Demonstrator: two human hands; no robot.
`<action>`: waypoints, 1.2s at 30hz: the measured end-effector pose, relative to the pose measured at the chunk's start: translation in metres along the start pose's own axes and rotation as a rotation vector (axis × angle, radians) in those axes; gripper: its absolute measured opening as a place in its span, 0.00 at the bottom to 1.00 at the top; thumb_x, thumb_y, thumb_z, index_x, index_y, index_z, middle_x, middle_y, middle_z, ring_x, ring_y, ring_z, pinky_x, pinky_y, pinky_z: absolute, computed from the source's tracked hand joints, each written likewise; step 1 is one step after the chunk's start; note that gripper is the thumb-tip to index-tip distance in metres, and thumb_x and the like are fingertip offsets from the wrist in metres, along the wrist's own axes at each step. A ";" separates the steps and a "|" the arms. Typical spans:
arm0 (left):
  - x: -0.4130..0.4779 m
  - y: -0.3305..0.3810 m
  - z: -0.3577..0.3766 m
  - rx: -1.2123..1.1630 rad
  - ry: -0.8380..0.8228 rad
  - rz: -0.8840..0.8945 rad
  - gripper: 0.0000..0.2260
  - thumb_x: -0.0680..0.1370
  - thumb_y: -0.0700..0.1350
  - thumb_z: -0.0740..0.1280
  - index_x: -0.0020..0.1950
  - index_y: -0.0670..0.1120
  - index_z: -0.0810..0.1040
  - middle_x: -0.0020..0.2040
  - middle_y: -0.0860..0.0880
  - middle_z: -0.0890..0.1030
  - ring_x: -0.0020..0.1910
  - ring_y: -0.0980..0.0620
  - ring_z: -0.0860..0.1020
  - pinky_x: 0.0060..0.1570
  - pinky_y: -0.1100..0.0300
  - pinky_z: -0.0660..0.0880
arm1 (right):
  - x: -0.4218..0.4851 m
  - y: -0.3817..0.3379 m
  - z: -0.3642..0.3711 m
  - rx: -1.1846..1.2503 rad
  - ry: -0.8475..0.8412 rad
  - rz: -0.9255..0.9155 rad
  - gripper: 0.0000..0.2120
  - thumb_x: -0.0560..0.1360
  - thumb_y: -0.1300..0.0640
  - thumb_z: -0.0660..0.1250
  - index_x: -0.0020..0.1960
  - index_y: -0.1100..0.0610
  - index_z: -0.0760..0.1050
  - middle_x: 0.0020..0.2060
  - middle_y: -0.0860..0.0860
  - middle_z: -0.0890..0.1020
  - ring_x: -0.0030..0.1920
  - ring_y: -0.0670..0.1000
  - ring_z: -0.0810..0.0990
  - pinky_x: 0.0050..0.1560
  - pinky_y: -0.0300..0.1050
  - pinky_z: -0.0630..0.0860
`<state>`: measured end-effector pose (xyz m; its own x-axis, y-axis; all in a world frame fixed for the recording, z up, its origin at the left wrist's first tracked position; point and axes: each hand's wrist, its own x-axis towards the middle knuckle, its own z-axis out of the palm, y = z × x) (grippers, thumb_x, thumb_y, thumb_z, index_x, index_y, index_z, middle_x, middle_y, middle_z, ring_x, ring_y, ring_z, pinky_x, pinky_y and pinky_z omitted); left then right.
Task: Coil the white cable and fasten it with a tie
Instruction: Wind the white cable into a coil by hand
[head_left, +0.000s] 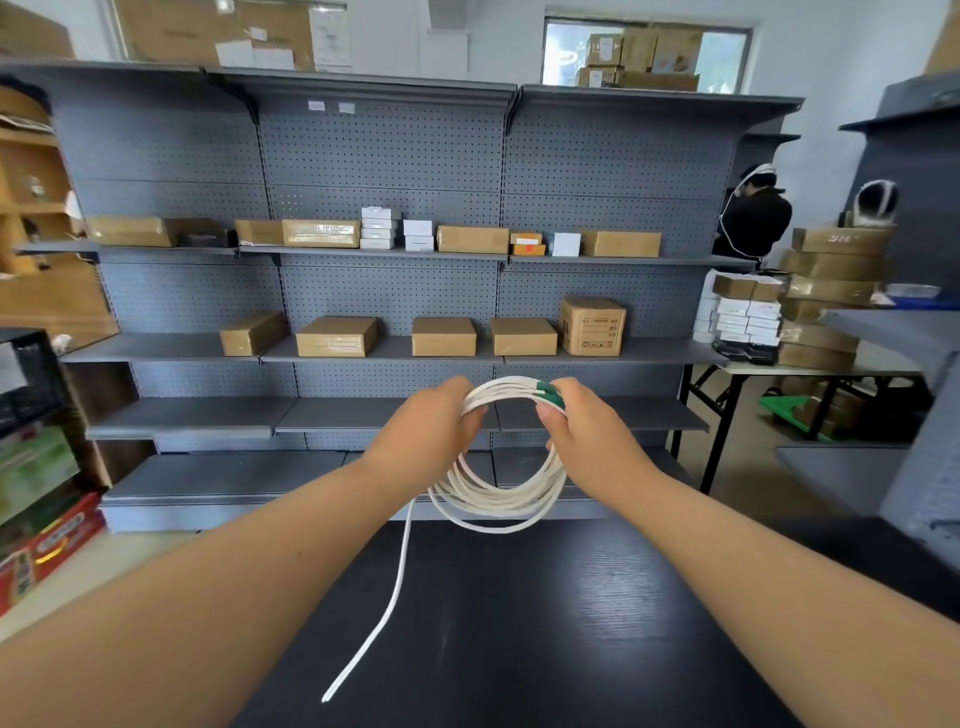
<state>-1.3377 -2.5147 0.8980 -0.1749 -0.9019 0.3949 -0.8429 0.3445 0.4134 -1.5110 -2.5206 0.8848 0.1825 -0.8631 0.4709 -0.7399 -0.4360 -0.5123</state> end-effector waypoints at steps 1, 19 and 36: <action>0.001 0.001 -0.001 0.039 -0.010 0.007 0.09 0.81 0.47 0.57 0.49 0.42 0.71 0.37 0.45 0.75 0.36 0.44 0.72 0.35 0.57 0.65 | 0.000 0.000 -0.001 -0.005 -0.012 -0.005 0.11 0.80 0.54 0.56 0.60 0.57 0.68 0.51 0.50 0.73 0.49 0.50 0.72 0.47 0.43 0.66; -0.001 0.037 0.033 0.059 -0.019 -0.010 0.09 0.76 0.49 0.64 0.44 0.46 0.67 0.35 0.50 0.72 0.38 0.45 0.73 0.35 0.57 0.66 | -0.021 0.014 -0.023 -0.204 -0.003 -0.009 0.09 0.81 0.56 0.52 0.53 0.61 0.67 0.43 0.55 0.72 0.42 0.56 0.71 0.42 0.51 0.67; -0.014 0.074 0.047 0.009 0.024 -0.044 0.10 0.81 0.47 0.57 0.47 0.41 0.69 0.36 0.44 0.73 0.37 0.43 0.71 0.35 0.56 0.64 | -0.045 0.045 -0.054 0.020 -0.079 0.098 0.05 0.81 0.53 0.53 0.49 0.53 0.63 0.41 0.54 0.76 0.44 0.57 0.76 0.45 0.51 0.72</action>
<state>-1.4219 -2.4887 0.8846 -0.1259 -0.9095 0.3961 -0.8541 0.3024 0.4230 -1.5873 -2.4874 0.8798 0.1608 -0.9190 0.3599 -0.7438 -0.3525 -0.5679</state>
